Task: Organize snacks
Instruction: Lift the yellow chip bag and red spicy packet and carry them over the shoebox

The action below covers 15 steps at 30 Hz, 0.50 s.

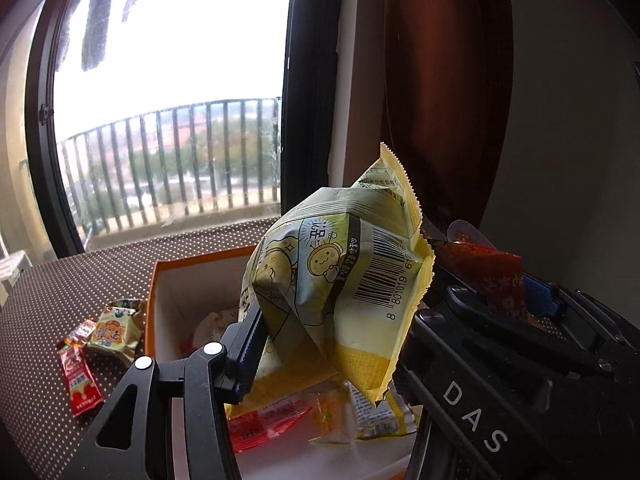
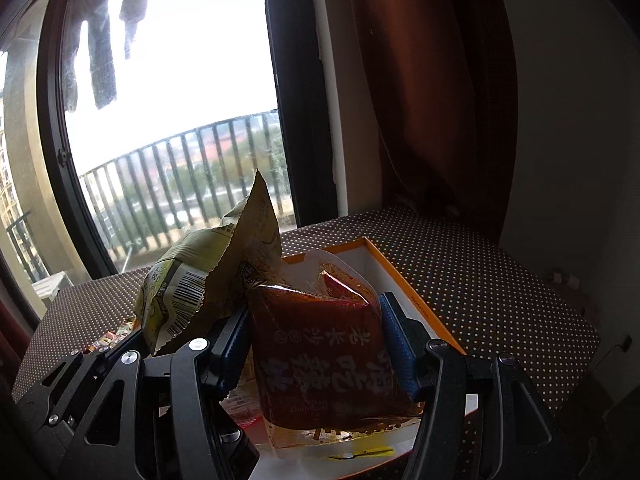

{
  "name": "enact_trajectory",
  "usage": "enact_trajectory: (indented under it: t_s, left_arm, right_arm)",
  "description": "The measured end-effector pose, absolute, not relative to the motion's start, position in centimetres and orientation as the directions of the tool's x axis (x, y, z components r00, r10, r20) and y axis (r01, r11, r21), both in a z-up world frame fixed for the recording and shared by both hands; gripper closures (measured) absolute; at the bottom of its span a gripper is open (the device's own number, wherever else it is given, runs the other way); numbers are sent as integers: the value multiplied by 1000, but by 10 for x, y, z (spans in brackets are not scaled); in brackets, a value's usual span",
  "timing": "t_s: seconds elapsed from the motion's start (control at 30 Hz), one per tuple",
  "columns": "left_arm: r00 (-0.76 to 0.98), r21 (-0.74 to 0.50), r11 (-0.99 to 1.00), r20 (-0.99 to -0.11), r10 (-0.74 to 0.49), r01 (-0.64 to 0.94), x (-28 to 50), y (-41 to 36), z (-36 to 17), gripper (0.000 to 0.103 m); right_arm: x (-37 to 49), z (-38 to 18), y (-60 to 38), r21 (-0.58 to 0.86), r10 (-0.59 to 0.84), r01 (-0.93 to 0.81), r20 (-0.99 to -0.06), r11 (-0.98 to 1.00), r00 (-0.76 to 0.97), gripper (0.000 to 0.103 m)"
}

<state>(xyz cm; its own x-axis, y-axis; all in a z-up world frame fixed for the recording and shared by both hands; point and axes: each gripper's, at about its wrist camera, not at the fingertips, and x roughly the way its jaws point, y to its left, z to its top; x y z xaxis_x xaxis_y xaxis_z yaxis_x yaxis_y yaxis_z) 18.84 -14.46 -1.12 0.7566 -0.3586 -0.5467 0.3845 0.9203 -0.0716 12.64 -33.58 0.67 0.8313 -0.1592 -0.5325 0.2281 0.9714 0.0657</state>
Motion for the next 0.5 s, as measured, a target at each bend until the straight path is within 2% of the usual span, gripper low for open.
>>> enact_trajectory:
  t_s: [0.2,0.3,0.4,0.47,0.5]
  left_arm:
    - [701,-70,918,-624,-345,390,210,-151,-30,47]
    - [656,-87,914,-669,-349,397,224,-155,-38,42]
    - [625,-104,913,-699,-349,394,237,-152,-41,36]
    - [622,-104,908,-696,-358,406,239,-149,-39,23]
    - [625,-92,907,-696,-354,411,236,-151,-39,21]
  right_arm:
    - [135,-15,-351,66,-169,255,-586,965,793,39]
    - [135,-24,-354,75,-164,262,-608,962,777,39]
    - [135,-29,-354,58,-177,267,-612,962,770,39]
    - [134,-31,-354,67,-161,254,-612,965,774,40]
    - [134,-30,-353,81,-145,245,-615,966,775,40]
